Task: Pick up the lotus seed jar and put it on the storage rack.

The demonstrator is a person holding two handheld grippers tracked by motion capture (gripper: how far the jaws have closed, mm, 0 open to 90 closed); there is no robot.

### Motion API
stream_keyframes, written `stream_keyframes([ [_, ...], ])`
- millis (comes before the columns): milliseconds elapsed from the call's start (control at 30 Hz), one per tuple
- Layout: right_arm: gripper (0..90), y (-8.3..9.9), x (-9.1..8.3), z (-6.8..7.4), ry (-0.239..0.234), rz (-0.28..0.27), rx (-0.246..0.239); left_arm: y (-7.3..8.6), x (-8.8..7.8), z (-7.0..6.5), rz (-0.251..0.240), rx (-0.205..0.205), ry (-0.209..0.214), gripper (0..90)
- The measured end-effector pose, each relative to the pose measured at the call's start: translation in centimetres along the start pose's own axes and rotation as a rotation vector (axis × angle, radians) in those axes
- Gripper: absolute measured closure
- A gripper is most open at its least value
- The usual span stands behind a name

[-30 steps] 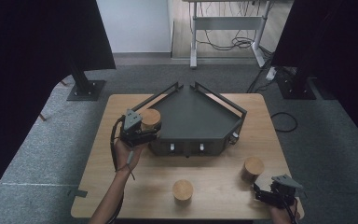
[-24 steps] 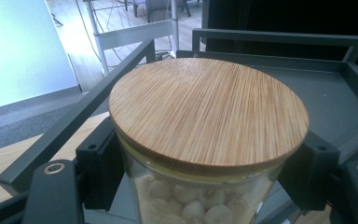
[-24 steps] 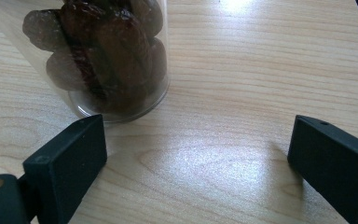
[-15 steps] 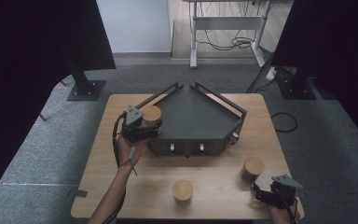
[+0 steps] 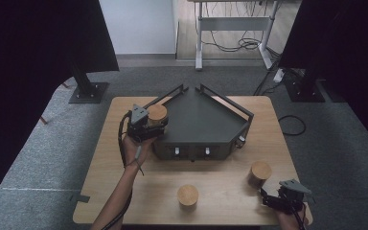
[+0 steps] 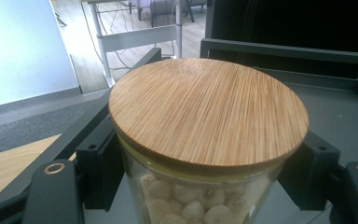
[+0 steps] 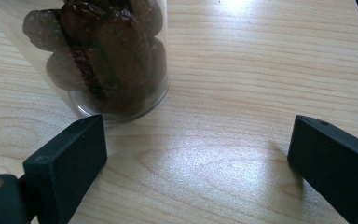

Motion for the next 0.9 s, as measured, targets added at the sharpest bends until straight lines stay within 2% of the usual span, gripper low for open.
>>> stream_keyframes([
  [900,3.7,0.0,0.0,0.0,-0.002,0.0,-0.002,-0.3,2.6,0.1,0.008,-0.011,-0.024,25.5],
])
Point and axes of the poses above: each handheld gripper's, and its own axes: x roughly forward along the jaws, y roughly out of its underside, z roughly to its left, the point moved 2 cm from there along x, roughly forward along the jaws, and after that the axes turned 11 degrees about z, right-handed, at the moved point
